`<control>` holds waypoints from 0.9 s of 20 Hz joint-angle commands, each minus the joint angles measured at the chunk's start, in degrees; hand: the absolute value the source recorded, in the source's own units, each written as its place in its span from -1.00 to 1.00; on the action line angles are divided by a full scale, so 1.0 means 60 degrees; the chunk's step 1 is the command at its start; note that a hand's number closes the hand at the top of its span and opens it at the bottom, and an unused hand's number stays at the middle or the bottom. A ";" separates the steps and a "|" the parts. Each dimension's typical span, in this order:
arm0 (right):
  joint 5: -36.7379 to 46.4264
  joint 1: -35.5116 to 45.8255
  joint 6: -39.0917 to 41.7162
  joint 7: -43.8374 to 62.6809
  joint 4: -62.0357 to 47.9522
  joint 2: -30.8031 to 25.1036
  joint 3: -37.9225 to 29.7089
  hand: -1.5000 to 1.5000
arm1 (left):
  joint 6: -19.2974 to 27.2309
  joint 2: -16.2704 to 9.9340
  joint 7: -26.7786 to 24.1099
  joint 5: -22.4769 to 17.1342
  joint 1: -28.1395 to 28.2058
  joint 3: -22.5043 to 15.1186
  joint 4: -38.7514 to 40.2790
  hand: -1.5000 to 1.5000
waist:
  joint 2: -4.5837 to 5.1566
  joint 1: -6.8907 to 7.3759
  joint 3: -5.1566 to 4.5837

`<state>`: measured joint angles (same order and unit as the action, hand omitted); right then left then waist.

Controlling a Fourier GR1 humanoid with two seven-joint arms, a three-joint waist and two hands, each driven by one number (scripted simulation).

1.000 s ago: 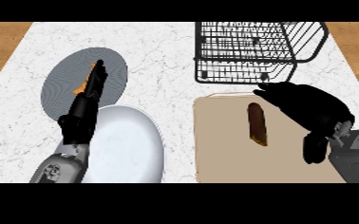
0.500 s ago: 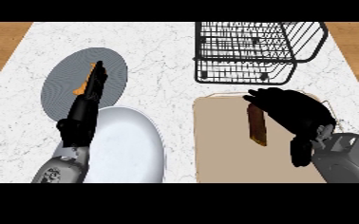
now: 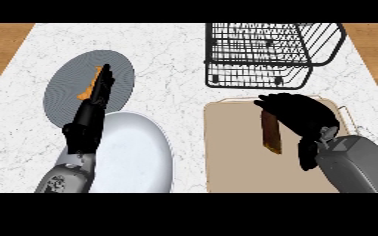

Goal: Pick the sweet potato from the tray and place it in the tiered basket

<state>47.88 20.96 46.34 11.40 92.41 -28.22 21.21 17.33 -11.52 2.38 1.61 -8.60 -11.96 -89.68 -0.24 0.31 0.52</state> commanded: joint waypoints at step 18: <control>0.1795 -0.0434 -0.1448 -0.1213 -0.1901 0.1254 -0.0190 -1.00 | -0.0009 0.0716 0.0363 0.0491 -0.0190 0.0129 -0.0025 0.00 | 0.0042 -0.0028 -0.0085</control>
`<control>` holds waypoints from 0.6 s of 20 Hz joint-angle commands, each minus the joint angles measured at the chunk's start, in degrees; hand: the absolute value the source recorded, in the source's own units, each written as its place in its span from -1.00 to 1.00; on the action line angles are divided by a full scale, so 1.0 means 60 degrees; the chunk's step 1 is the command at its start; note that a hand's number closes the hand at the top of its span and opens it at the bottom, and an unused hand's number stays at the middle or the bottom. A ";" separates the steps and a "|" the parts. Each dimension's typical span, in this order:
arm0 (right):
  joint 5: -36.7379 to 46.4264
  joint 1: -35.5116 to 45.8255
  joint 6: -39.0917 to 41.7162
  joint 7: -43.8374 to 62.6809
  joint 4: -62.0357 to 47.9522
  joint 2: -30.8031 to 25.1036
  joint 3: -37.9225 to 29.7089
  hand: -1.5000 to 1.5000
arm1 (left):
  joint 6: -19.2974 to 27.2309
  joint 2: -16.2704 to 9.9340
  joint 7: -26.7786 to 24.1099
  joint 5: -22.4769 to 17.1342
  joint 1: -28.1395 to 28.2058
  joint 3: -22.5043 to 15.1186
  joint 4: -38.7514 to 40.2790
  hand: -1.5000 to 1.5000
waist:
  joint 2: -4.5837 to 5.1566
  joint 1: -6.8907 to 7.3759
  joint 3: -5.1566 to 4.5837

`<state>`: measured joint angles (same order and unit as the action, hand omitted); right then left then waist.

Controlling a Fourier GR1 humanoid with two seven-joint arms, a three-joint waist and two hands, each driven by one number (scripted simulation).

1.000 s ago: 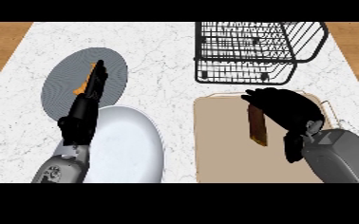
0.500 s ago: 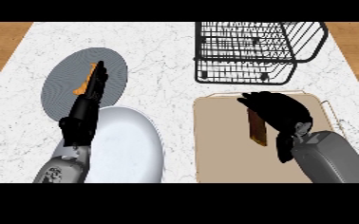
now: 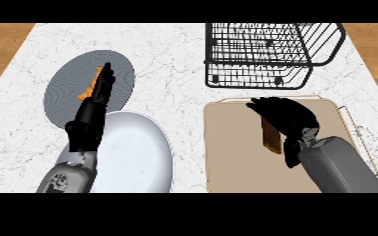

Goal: Pick the sweet potato from the tray and place it in the tiered basket

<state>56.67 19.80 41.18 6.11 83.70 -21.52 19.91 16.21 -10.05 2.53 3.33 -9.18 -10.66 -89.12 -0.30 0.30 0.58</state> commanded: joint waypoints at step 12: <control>0.1783 -0.0208 -0.3328 -0.1334 -0.1462 0.0564 0.0323 1.00 | -0.0341 0.0177 0.0133 -0.0117 0.0251 0.0319 -0.0196 0.00 | 0.0059 0.0020 -0.0094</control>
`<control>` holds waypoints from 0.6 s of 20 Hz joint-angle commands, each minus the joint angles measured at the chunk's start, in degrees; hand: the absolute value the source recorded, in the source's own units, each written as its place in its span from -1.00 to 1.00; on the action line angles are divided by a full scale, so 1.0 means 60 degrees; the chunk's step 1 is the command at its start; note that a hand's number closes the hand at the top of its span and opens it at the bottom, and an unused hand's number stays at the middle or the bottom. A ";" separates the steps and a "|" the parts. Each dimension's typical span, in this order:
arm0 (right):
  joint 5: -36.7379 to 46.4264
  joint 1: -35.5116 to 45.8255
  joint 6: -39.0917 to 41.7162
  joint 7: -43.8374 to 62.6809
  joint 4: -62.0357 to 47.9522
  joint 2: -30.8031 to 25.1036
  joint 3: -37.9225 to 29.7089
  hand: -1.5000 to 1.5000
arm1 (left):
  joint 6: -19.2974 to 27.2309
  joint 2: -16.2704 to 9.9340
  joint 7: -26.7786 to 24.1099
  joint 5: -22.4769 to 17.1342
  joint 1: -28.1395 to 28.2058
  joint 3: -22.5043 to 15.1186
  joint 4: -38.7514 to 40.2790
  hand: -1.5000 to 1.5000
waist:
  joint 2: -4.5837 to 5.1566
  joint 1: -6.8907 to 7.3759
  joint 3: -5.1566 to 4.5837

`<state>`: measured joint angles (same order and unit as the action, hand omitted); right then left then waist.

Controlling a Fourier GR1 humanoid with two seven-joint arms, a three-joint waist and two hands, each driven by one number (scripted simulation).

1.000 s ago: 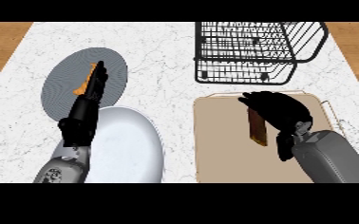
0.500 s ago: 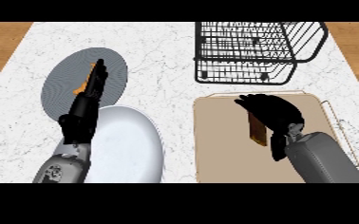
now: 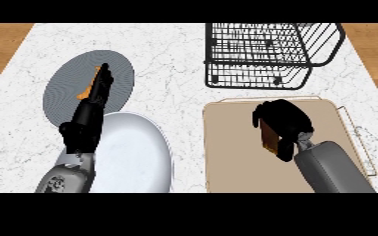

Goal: Pick the sweet potato from the tray and place it in the tiered basket

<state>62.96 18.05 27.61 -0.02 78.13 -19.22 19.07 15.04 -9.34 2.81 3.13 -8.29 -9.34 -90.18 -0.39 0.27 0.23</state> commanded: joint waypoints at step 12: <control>0.2240 0.0885 -0.0038 0.5020 -0.0688 0.3111 0.0262 1.00 | 0.0047 0.0151 -0.0009 0.0144 -0.0096 -0.0010 0.0195 0.00 | 0.0041 0.0058 -0.0063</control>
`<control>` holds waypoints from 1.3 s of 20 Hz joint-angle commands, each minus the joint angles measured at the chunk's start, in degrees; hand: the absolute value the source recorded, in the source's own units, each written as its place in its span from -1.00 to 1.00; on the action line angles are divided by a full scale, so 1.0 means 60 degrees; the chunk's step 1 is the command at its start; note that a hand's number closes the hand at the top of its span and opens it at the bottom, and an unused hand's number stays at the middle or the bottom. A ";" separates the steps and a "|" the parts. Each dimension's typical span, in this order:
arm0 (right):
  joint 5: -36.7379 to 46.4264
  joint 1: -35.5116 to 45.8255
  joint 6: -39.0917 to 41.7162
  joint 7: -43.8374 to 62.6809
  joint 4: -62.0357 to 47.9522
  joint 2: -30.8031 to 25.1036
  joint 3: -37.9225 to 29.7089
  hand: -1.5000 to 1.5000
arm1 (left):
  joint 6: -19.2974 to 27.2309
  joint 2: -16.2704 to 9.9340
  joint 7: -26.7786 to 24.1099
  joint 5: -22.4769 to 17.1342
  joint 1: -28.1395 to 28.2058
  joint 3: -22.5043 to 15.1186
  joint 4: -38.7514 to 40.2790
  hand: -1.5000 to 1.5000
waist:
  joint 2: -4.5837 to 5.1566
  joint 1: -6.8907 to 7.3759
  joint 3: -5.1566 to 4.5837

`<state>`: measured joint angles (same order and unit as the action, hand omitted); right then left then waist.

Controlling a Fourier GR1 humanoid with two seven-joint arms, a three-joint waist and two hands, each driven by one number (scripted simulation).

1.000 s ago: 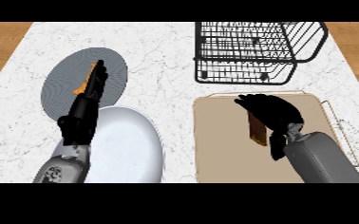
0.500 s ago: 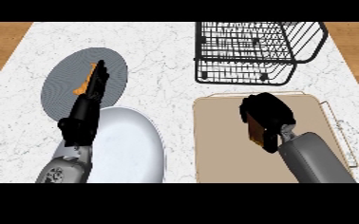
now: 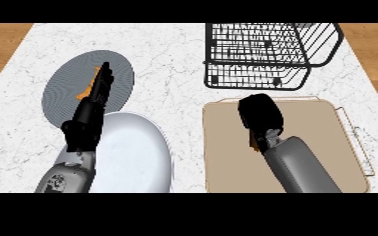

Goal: Pick the sweet potato from the tray and place it in the tiered basket

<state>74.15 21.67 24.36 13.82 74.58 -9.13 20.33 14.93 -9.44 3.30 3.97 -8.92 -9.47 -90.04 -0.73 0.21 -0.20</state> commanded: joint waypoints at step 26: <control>-0.2142 0.6923 0.2689 0.9834 0.2256 0.1512 -0.1253 1.00 | 0.0288 0.0306 -0.0024 0.0023 0.0072 -0.0323 0.0129 0.00 | 0.0039 -0.0033 0.0020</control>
<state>62.51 57.17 32.22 60.94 88.54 -1.05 17.51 15.66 -9.37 2.87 3.00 -8.91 -10.04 -89.53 -0.67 0.14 0.28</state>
